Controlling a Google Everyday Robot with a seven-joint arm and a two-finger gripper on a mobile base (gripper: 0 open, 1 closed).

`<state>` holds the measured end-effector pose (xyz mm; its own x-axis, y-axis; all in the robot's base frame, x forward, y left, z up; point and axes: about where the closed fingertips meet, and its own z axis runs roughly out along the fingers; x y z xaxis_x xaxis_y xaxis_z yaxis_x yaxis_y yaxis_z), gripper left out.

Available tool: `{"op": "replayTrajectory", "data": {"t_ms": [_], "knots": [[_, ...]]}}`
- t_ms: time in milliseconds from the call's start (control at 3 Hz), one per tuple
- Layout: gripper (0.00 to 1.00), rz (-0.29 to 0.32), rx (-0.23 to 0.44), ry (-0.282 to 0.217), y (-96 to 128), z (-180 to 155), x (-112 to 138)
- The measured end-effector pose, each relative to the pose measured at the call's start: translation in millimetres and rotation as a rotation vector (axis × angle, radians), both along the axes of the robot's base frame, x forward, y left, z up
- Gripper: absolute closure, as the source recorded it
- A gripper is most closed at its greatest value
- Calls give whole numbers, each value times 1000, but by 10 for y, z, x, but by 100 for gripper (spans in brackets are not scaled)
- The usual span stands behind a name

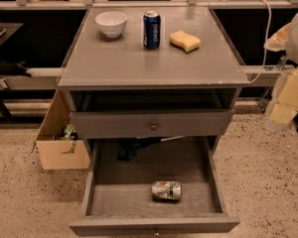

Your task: Pick 7up can from middle drawer and place on counter

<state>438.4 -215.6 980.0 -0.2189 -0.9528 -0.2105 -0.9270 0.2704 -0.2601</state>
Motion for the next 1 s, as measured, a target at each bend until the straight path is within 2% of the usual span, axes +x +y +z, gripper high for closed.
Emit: {"op": "replayTrajectory", "data": {"t_ms": [333,667,1000], "knots": [[0,0,0,0,0,0,0],[0,10,-34,-1,69,-133,36],[0,57,-34,32,205,-803,141]]}}
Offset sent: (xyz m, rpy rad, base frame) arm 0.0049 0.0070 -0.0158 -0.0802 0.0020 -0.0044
